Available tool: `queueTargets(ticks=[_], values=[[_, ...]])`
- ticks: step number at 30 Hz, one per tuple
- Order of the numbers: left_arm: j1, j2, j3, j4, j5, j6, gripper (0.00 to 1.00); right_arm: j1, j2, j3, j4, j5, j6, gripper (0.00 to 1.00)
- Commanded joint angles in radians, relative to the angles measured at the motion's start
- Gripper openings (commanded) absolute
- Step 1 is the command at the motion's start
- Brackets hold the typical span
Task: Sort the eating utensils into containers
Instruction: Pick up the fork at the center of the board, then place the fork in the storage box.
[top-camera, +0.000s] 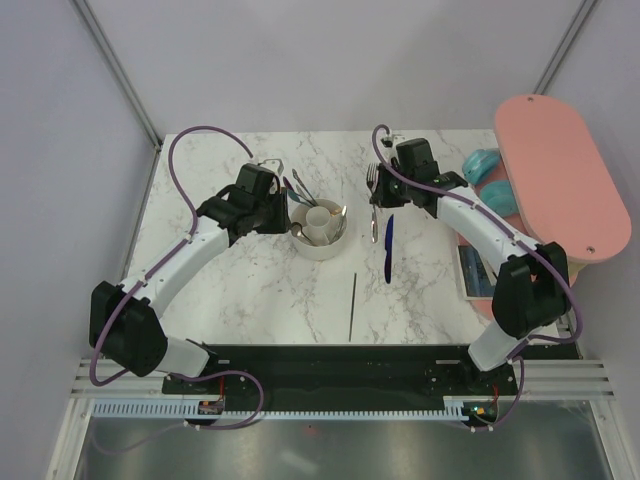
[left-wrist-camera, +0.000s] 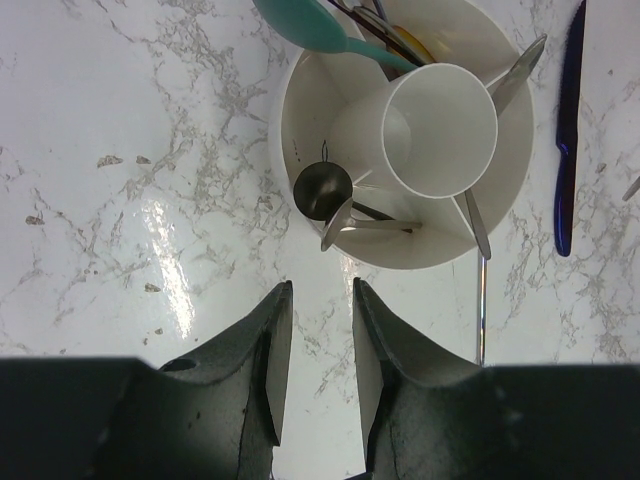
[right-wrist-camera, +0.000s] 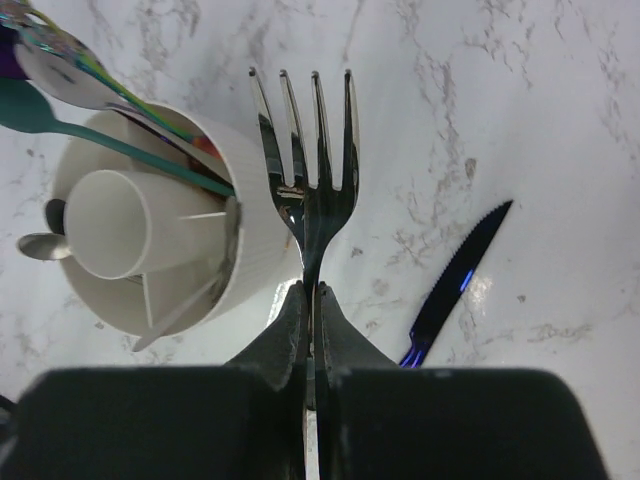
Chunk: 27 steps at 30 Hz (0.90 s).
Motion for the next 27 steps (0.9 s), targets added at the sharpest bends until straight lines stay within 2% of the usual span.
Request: queueTargets(ticks=[1,11,19,27], values=[[0.006,-0.010,-0.008,0.025,-0.004,-0.024,0.37,0.038,0.001,0.074,0.142,-0.078,0.015,0.00],[0.008,-0.034,-0.036,0.015,-0.013,-0.013,0.37,0.108,0.170,0.218,0.237,-0.052,0.014,0.00],[0.011,-0.043,-0.054,0.015,-0.012,-0.018,0.37,0.130,0.164,0.100,0.354,-0.012,0.024,0.00],[0.014,-0.025,-0.043,0.015,0.002,-0.016,0.37,0.147,0.148,0.035,0.374,-0.027,0.032,0.00]])
